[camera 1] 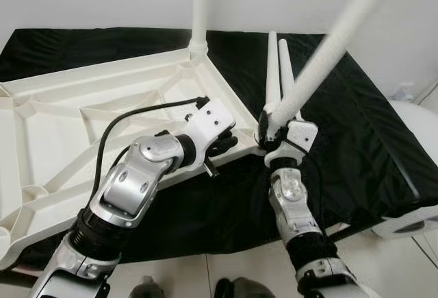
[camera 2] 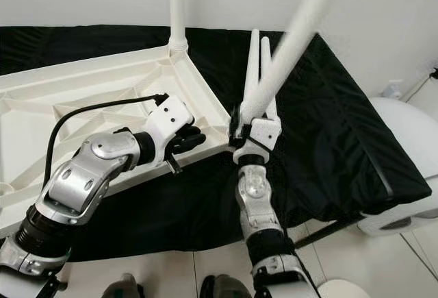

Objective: Building children table

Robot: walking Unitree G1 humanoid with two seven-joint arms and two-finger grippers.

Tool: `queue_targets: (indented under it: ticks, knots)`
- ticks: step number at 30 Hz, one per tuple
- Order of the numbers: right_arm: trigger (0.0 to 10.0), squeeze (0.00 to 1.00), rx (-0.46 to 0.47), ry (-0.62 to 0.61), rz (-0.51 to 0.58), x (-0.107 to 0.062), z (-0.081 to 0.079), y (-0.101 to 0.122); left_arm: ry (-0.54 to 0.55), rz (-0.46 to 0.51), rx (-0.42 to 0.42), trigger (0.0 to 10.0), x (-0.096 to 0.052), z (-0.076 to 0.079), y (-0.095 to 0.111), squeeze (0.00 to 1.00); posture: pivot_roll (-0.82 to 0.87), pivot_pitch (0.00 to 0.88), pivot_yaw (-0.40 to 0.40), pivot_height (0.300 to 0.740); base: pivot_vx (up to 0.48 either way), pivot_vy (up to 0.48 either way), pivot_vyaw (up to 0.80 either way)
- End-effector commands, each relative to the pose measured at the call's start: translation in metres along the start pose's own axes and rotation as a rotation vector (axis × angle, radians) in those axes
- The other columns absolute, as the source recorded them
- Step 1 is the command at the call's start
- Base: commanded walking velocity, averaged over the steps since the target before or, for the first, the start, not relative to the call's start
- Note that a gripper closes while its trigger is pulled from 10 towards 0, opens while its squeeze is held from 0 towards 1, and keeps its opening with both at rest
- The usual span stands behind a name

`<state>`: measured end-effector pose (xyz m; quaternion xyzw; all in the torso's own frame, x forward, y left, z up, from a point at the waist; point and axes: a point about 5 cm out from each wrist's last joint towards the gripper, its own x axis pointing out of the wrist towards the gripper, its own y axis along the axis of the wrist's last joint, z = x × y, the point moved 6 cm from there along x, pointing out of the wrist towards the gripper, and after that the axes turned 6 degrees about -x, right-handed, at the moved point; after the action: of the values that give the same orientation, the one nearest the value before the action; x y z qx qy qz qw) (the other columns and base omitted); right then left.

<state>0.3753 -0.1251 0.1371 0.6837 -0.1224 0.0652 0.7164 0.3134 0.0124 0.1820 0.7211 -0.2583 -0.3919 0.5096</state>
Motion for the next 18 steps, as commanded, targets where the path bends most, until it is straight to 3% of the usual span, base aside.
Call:
queue_targets:
  ticks: [1, 10, 11, 12, 13, 18]
  knots:
    - [10.0, 1.0, -0.032, -0.052, -0.137, -0.013, 0.019, -0.0348, 0.048, 0.004, 0.013, 10.0, 0.0006, -0.0049, 0.0039, 0.0, 0.05, 0.072, -0.069, 0.74, 0.0, 0.0, 0.0]
    - [10.0, 1.0, -0.053, -0.044, -0.124, -0.0122, 0.0204, -0.0334, 0.049, 0.007, 0.008, 10.0, 0.0008, -0.0054, 0.0049, 0.0, 0.05, 0.074, -0.071, 0.74, 0.0, 0.0, 0.0]
    - [7.5, 0.0, -0.063, -0.033, -0.112, -0.0115, 0.0198, -0.0317, 0.051, 0.009, 0.007, 10.0, 0.0009, -0.0056, 0.0052, 0.0, 0.05, 0.074, -0.072, 0.74, 0.0, 0.0, 0.0]
    - [7.5, 0.0, -0.063, -0.033, -0.112, -0.0115, 0.0198, -0.0317, 0.051, 0.009, 0.007, 10.0, 0.0009, -0.0056, 0.0052, 0.0, 0.05, 0.074, -0.072, 0.74, 0.0, 0.0, 0.0]
    - [0.0, 0.0, -0.055, -0.025, -0.11, -0.0114, 0.0187, -0.0313, 0.051, 0.01, 0.006, 10.0, 0.0009, -0.0056, 0.0053, 0.0, 0.05, 0.073, -0.072, 0.74, 0.0, 0.0, 0.0]
    - [0.0, 0.0, -0.036, -0.004, -0.108, -0.0114, 0.0162, -0.0314, 0.053, 0.009, 0.004, 10.0, 0.0011, -0.0057, 0.0052, 0.0, 0.05, 0.072, -0.073, 0.74, 0.0, 0.0, 0.0]
